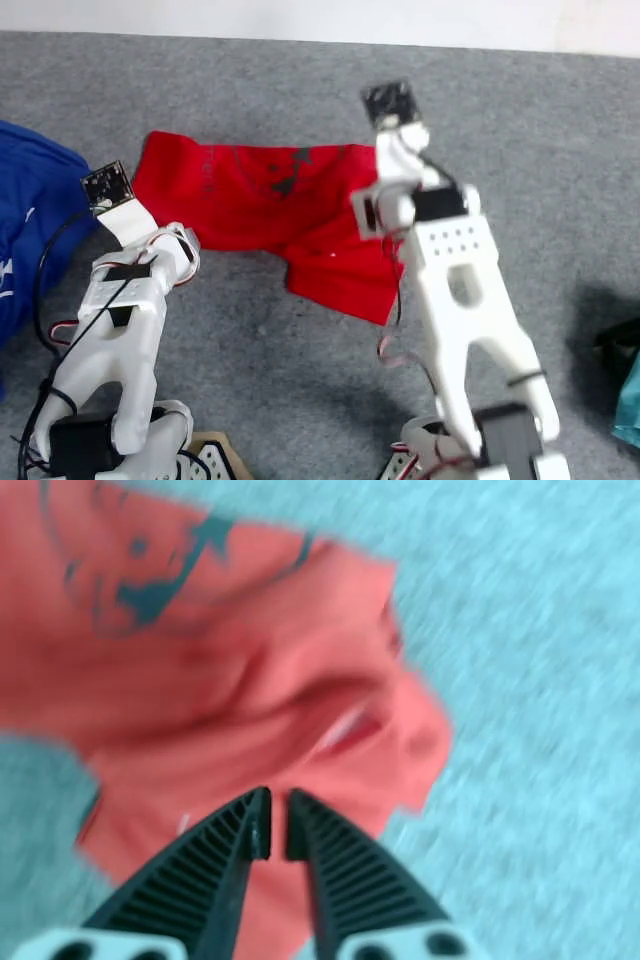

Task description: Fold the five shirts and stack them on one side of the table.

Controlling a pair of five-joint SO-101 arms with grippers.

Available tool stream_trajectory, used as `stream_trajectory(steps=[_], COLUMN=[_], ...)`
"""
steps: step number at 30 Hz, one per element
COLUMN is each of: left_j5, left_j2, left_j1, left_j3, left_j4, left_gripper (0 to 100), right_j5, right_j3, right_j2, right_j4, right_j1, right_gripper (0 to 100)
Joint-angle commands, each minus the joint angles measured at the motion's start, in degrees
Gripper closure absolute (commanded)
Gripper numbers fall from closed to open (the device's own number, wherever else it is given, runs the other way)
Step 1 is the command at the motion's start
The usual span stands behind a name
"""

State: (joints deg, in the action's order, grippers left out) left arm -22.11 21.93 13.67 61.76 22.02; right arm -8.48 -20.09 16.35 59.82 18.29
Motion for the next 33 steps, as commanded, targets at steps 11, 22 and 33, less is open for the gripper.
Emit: stream_trajectory(steps=[11,22,33], left_j5=[-0.4,-0.4,-0.4], left_j2=[2.1,2.1,2.1], left_j1=[-0.9,-0.9,-1.0], left_j3=[-0.2,-0.2,-0.2], left_j4=[-1.1,-1.1,-1.1], left_gripper=[83,83,83], right_j5=[-6.9,-3.7,-3.6], right_j3=[-25.7,-24.3,-13.8], right_j2=[16.5,0.3,-7.5], right_j4=[-7.2,-18.9,-21.3], right_j1=[8.7,8.8,8.6], right_gripper=[99.2,99.2,99.2])
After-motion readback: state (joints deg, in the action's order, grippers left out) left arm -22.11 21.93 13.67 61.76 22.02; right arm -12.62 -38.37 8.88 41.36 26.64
